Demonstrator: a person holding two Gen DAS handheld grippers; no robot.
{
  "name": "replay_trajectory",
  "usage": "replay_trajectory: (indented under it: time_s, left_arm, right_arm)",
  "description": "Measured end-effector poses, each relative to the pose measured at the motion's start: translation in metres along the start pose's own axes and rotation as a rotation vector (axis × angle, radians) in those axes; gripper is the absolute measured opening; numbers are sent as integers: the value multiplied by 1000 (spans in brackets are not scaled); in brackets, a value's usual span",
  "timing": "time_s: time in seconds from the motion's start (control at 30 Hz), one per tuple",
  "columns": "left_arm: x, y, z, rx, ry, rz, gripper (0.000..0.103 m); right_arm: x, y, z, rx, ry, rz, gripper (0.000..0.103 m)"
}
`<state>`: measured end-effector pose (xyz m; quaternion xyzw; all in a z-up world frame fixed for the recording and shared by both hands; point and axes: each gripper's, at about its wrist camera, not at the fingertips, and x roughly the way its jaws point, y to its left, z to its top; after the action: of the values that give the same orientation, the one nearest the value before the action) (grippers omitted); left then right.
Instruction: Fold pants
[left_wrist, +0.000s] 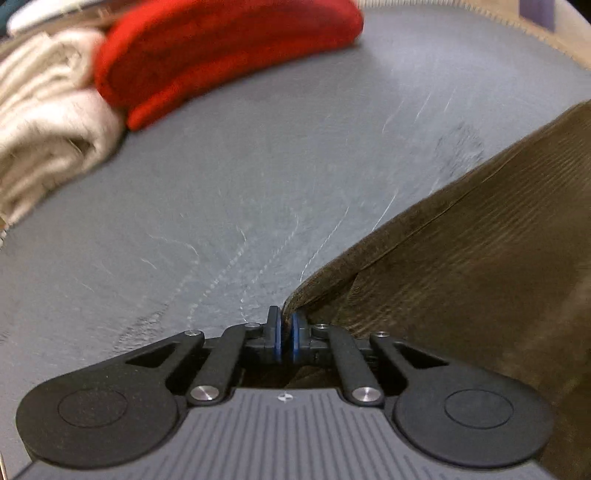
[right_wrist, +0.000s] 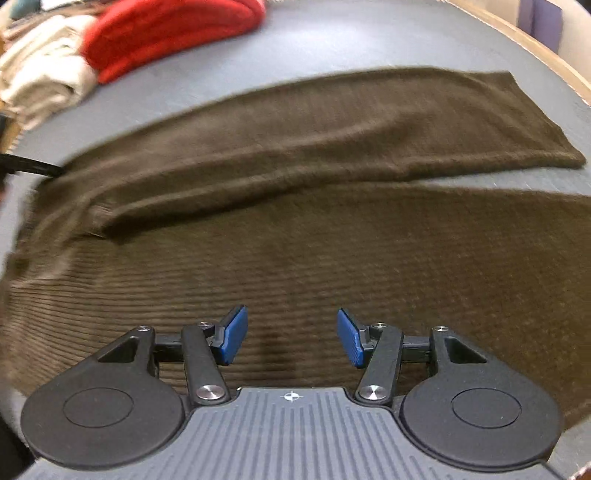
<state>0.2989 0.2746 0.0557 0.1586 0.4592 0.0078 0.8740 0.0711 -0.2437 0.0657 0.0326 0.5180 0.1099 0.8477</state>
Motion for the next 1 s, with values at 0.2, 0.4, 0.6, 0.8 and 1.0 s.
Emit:
replay_trajectory:
  time_s: [0.2, 0.4, 0.6, 0.8, 1.0]
  left_arm:
    - [-135, -17, -72, -22, -242, -53, 3]
    - [-218, -84, -200, -54, -257, -117, 0]
    - [-235, -113, -236, -205, -247, -89, 42]
    - [-218, -101, -252, -504, -161, -305, 60]
    - [-173, -65, -253, -683, -73, -364, 59]
  right_arm:
    - [7, -14, -8, 114, 37, -64, 56]
    - [-16, -16, -20, 229, -34, -118, 56]
    - [-41, -23, -40, 294, -118, -154, 56]
    - [-51, -43, -59, 339, -173, -184, 56]
    - [-66, -64, -63, 444, -240, -135, 47]
